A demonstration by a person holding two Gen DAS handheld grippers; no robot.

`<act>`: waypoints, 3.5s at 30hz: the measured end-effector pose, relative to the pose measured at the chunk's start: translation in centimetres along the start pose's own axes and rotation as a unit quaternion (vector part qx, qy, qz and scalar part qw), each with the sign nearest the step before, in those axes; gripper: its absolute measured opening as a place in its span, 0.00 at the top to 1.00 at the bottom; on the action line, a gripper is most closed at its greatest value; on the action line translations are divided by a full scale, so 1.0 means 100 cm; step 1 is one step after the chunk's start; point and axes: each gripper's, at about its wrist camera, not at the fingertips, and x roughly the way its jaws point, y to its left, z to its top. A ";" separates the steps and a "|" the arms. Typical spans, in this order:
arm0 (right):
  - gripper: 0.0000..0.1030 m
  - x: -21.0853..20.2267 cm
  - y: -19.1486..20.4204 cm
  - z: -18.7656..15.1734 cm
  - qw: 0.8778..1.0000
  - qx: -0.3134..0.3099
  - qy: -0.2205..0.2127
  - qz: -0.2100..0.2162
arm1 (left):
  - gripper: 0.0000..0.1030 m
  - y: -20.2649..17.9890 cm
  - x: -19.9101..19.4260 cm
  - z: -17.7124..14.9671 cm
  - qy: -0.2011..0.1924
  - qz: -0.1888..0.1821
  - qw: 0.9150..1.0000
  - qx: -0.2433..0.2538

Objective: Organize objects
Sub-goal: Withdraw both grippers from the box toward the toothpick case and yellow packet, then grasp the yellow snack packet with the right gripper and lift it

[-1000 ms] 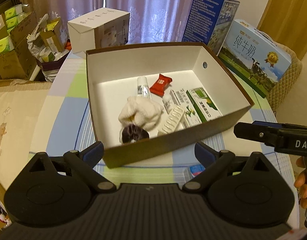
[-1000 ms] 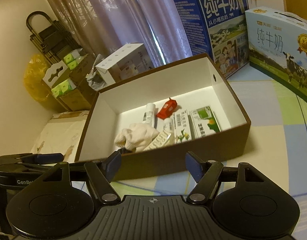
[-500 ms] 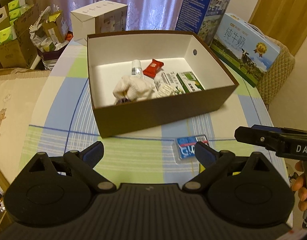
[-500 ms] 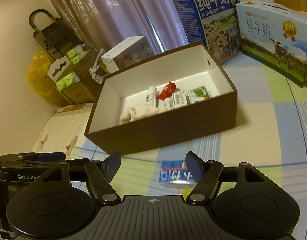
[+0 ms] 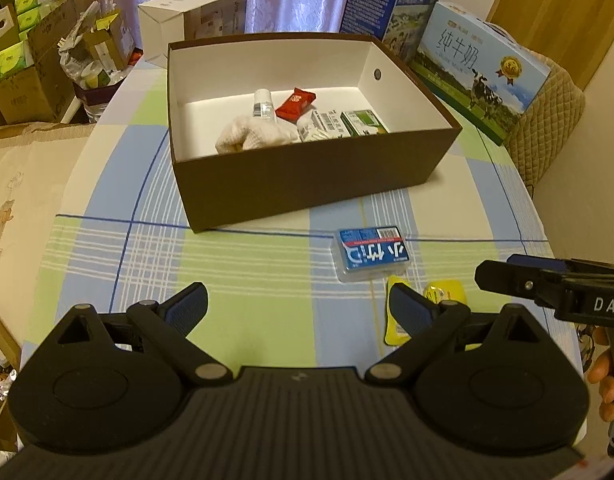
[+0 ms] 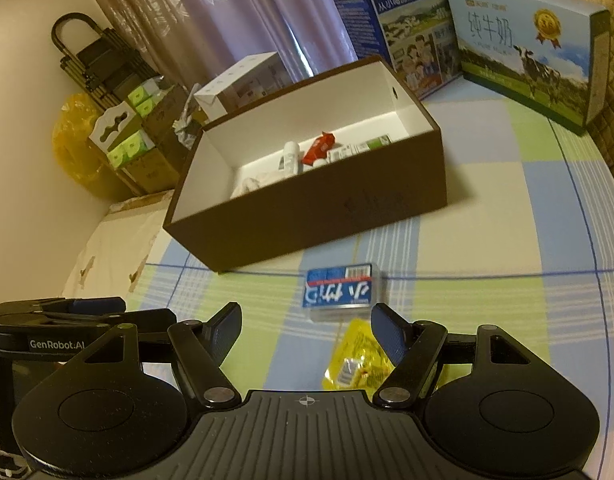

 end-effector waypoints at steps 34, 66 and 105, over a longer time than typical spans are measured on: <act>0.33 0.005 -0.030 -0.062 0.997 0.000 0.067 -0.039 | 0.07 -0.010 0.022 -0.047 0.054 0.027 0.998 0.011; 0.33 0.082 -0.064 -0.027 0.990 -0.123 0.062 -0.024 | 0.07 0.023 0.040 -0.042 0.069 0.057 0.996 -0.022; 1.00 0.048 -0.107 -0.068 0.983 0.153 -0.006 0.105 | 0.07 0.034 0.054 -0.042 0.081 0.059 0.995 -0.032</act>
